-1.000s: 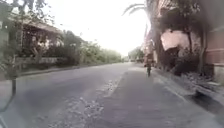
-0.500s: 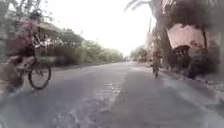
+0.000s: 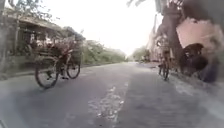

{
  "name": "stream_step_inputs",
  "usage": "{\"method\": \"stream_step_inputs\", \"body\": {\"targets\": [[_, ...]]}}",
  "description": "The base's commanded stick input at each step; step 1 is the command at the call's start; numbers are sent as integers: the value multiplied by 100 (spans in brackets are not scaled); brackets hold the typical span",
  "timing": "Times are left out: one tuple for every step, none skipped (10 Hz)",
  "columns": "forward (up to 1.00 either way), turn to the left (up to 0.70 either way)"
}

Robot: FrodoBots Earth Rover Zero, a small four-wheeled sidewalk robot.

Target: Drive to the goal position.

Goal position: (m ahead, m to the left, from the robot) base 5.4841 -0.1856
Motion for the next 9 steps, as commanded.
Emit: {"method": "stream_step_inputs", "body": {"targets": [[100, -36], [100, -36], [100, -36], [100, -36], [100, -36], [100, -11], [100, 4], [100, 4], [100, 4]]}}
